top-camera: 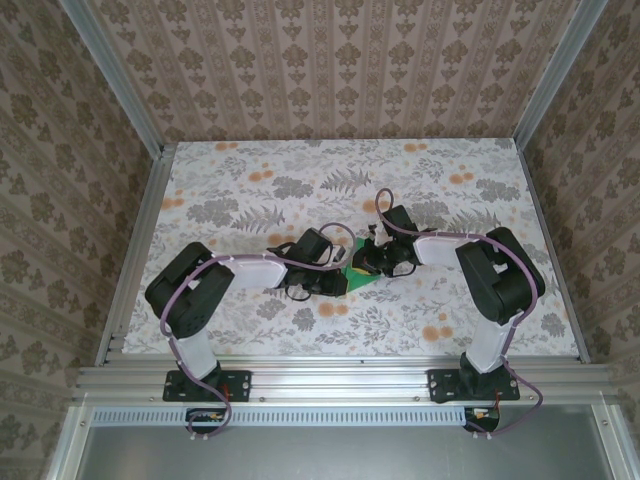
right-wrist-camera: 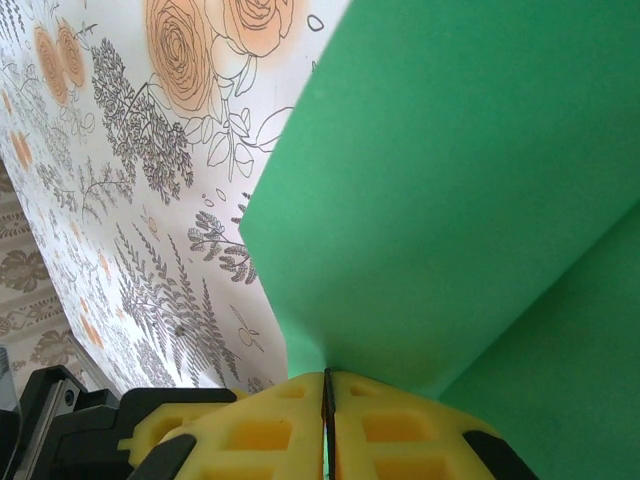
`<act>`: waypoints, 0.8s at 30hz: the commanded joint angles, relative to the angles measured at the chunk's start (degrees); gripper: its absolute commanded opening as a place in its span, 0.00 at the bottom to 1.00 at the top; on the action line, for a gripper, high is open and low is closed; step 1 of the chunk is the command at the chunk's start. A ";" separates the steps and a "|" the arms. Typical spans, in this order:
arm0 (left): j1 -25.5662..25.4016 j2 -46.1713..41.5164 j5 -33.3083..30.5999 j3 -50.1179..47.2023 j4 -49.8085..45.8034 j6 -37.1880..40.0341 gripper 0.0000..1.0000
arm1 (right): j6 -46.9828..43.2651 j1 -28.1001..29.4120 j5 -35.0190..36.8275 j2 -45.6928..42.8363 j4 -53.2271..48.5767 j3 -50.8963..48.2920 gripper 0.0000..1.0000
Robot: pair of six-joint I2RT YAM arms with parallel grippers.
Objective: Fold a paper plane with a square sheet of paper (pick it up from the middle)
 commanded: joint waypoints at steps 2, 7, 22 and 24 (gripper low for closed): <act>-0.60 -1.01 -3.77 1.90 -5.80 3.08 0.21 | -0.57 -0.23 -0.61 0.27 -0.73 1.21 0.11; -1.30 0.15 -3.74 2.94 -6.73 4.14 0.11 | -0.50 -0.23 -0.78 0.44 -0.55 1.05 0.11; -0.12 1.13 4.01 1.00 2.51 -4.10 0.00 | 0.64 -0.19 -5.18 -1.14 3.11 -0.29 0.16; -0.10 1.48 4.55 0.95 2.73 -4.20 0.00 | 1.02 -0.21 -5.19 -0.60 3.84 -0.48 0.16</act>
